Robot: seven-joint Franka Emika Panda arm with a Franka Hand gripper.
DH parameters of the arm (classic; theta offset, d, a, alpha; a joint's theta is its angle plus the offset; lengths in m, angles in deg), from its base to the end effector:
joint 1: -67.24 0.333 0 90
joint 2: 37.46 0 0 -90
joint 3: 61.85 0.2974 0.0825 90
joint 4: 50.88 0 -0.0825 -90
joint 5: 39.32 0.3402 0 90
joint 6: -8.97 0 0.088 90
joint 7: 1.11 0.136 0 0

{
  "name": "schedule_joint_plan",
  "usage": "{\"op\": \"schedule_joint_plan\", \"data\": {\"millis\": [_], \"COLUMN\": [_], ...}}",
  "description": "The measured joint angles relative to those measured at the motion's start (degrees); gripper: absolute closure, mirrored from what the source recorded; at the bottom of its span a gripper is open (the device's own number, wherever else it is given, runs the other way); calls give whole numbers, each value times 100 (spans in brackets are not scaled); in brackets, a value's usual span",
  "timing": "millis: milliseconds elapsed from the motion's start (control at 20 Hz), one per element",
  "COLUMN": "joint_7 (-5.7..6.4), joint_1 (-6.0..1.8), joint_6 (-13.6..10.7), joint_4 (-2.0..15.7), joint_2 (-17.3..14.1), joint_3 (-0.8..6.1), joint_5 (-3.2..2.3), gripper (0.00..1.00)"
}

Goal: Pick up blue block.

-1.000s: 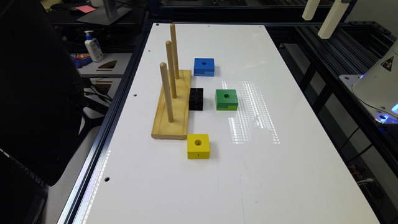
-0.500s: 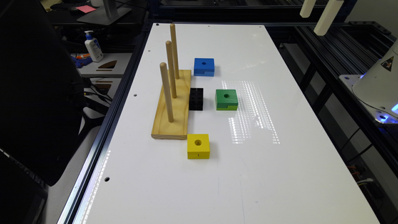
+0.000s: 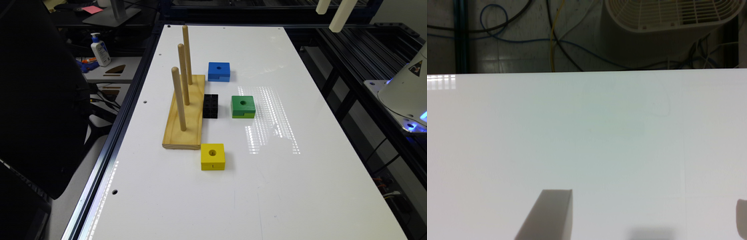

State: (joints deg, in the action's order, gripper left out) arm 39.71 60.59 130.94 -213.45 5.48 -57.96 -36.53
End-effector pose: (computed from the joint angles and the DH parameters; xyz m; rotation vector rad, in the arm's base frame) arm 0.2876 -0.0137 0.3777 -2.8834 1.2239 -0.0620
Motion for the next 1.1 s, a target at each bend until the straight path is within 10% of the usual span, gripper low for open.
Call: {"op": "schedule_joint_plan", "data": {"millis": [600,1100], "joint_7": [-229,-618], "joint_1": [-267,-683], "joint_6": [395,542], "joint_4": [68,744], "joint_2": [-323,-1181], "joint_3": [0,1], "joint_5": [-7,-11], "gripper": [0,0]}}
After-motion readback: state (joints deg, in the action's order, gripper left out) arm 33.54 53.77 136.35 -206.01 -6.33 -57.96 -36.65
